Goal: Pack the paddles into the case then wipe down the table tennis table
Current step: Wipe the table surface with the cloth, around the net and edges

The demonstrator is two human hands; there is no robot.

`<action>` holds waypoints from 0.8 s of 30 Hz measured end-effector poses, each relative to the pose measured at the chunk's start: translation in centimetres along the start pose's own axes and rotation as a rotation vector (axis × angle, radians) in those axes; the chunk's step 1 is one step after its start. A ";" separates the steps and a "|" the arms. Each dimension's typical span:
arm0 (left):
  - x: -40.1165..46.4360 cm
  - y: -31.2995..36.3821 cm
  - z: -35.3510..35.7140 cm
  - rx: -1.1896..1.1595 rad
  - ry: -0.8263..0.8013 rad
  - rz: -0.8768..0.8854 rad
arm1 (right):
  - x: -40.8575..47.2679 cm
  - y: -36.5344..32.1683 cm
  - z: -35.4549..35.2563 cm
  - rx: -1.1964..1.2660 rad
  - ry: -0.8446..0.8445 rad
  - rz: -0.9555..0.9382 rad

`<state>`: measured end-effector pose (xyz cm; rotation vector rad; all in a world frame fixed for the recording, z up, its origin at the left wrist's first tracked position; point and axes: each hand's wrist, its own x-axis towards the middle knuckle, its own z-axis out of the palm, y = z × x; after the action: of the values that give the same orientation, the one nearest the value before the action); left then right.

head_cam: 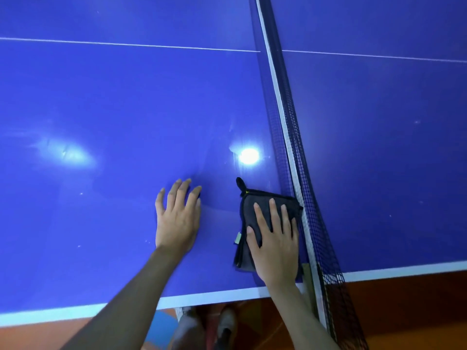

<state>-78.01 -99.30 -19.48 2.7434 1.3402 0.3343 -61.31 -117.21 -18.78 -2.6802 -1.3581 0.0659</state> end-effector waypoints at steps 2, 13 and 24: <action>0.0 0.1 0.0 -0.002 0.008 -0.001 | -1.6 0.2 -0.1 0.006 -0.003 0.012; 0.4 0.6 -0.4 0.006 -0.046 -0.076 | -3.9 0.9 -0.4 0.012 -0.066 -0.009; 0.3 0.2 0.5 0.027 -0.029 -0.044 | 15.2 -4.4 1.1 -0.013 0.018 -0.071</action>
<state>-77.50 -99.17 -19.89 2.7244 1.4055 0.2749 -55.92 -102.31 -18.95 -2.6335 -1.4525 0.0255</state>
